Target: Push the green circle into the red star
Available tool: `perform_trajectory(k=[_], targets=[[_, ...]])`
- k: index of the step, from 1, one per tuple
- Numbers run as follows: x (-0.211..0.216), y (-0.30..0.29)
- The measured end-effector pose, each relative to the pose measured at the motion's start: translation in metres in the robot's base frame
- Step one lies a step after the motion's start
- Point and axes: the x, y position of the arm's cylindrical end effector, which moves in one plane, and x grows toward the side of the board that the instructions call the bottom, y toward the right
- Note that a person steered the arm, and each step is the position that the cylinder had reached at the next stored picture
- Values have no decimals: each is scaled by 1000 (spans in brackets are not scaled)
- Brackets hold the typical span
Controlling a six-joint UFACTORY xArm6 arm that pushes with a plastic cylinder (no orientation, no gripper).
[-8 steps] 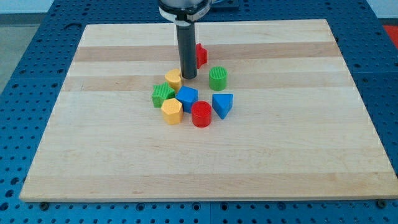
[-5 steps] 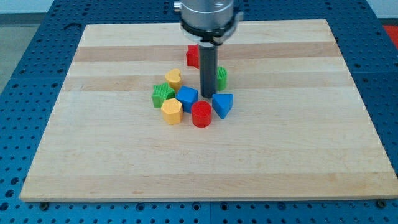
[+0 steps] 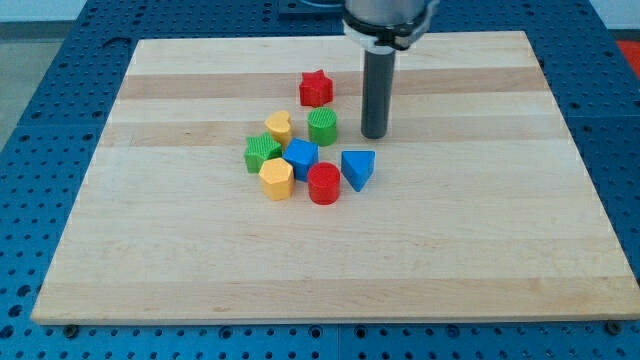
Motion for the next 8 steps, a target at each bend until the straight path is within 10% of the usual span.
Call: perform_trajectory(k=[8], targets=[[-43, -185]])
